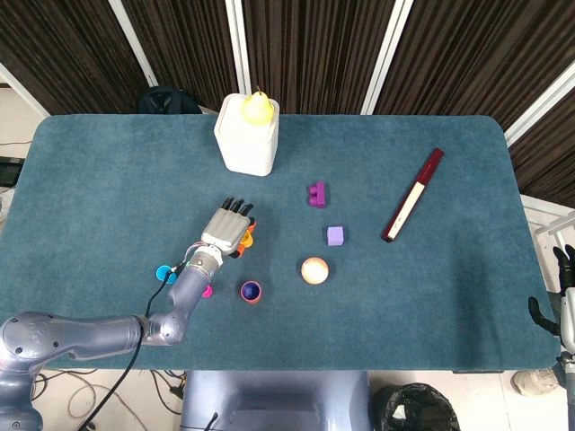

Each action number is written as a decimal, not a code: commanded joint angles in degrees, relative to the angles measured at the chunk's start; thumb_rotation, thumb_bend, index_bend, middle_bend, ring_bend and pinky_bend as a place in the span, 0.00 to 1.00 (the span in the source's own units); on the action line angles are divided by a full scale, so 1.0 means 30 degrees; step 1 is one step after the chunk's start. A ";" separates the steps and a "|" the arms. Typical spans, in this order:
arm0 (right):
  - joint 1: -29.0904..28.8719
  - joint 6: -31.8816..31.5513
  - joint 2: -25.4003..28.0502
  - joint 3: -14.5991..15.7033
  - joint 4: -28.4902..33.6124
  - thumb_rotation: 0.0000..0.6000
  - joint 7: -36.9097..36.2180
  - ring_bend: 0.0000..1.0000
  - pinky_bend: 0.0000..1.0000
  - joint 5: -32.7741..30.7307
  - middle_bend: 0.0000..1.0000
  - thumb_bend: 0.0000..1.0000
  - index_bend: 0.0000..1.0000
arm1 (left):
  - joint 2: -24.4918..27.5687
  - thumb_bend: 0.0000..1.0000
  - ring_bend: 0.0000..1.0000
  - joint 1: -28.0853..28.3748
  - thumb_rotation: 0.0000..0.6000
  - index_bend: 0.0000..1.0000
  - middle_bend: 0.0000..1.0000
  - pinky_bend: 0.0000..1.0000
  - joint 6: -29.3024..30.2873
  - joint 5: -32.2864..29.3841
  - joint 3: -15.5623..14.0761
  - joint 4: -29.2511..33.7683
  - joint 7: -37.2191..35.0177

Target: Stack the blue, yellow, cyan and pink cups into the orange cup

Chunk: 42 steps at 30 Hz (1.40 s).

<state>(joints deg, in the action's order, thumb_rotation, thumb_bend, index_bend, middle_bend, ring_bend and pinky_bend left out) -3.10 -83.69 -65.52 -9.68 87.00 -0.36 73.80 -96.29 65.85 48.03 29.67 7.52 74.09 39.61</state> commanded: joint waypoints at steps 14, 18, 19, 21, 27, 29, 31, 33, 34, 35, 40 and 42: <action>0.0024 0.0082 -0.0010 -0.0086 -0.0009 1.00 -0.0149 0.05 0.00 -0.0172 0.00 0.42 0.04 | 0.1473 0.41 0.00 0.0227 1.00 0.47 0.11 0.00 0.1275 0.0412 0.0714 0.2903 0.0545; 0.0019 0.0075 -0.0012 -0.0078 0.0016 1.00 -0.0188 0.05 0.00 -0.0112 0.00 0.42 0.04 | 0.3032 0.41 0.00 0.0144 1.00 0.47 0.11 0.00 0.1984 0.0628 0.0833 0.5569 0.0961; 0.0028 0.0054 -0.0007 -0.0088 0.0020 1.00 -0.0205 0.05 0.00 -0.0111 0.00 0.42 0.04 | 0.3633 0.41 0.00 0.0030 1.00 0.47 0.11 0.00 0.2168 0.0603 0.0816 0.6509 0.1024; 0.0041 0.0032 -0.0004 -0.0110 0.0017 1.00 -0.0225 0.05 0.00 -0.0135 0.00 0.42 0.04 | 0.4476 0.41 0.00 -0.0147 1.00 0.47 0.11 0.00 0.2382 0.0556 0.0759 0.7737 0.1075; 0.0025 0.0089 -0.0037 -0.0099 0.0009 1.00 -0.0155 0.05 0.00 -0.0162 0.00 0.42 0.04 | 0.6660 0.41 0.00 -0.0690 1.00 0.47 0.11 0.00 0.2069 0.0506 0.0407 1.0835 0.0673; 0.0008 0.0110 -0.0069 -0.0073 0.0043 1.00 -0.0077 0.05 0.00 -0.0137 0.00 0.42 0.04 | 0.7312 0.41 0.00 -0.0828 1.00 0.47 0.11 0.00 0.1525 0.0547 0.0307 1.1760 0.0259; -0.0003 0.0089 -0.0080 -0.0061 0.0074 1.00 -0.0009 0.05 0.00 -0.0091 0.00 0.42 0.04 | 0.7656 0.41 0.00 -0.0867 1.00 0.47 0.11 0.00 0.1204 0.0800 0.0169 1.2247 0.0130; 0.0007 0.0044 -0.0079 -0.0060 0.0111 1.00 0.0033 0.05 0.00 -0.0067 0.00 0.42 0.04 | 0.7853 0.41 0.00 -0.0895 1.00 0.47 0.11 0.00 0.0992 0.1139 0.0009 1.2571 0.0066; 0.0014 0.0021 -0.0076 -0.0067 0.0120 1.00 0.0040 0.05 0.00 -0.0065 0.00 0.42 0.04 | 0.7887 0.41 0.00 -0.0903 1.00 0.47 0.11 0.00 0.0916 0.1241 -0.0053 1.2673 0.0040; 0.0033 -0.0028 -0.0064 -0.0074 0.0145 1.00 0.0051 0.05 0.00 -0.0056 0.00 0.42 0.04 | 0.7932 0.41 0.00 -0.0920 1.00 0.47 0.11 0.00 0.0792 0.1410 -0.0156 1.2831 -0.0027; 0.0107 -0.0209 0.0039 -0.0120 0.0277 1.00 -0.0004 0.05 0.00 -0.0009 0.00 0.42 0.04 | 0.7895 0.41 0.00 -0.0921 1.00 0.47 0.11 0.00 0.0447 0.2010 -0.0588 1.3246 -0.0164; 0.0132 -0.0270 0.0059 -0.0135 0.0300 1.00 -0.0027 0.05 0.00 0.0005 0.00 0.42 0.04 | 0.7817 0.41 0.00 -0.0902 1.00 0.47 0.11 0.00 0.0379 0.2257 -0.0793 1.3315 -0.0113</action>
<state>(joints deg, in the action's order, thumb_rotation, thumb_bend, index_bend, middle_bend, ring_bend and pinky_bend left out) -2.71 -84.51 -65.35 -10.08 87.88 -0.44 73.80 -72.72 63.12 49.32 36.17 5.40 113.87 39.22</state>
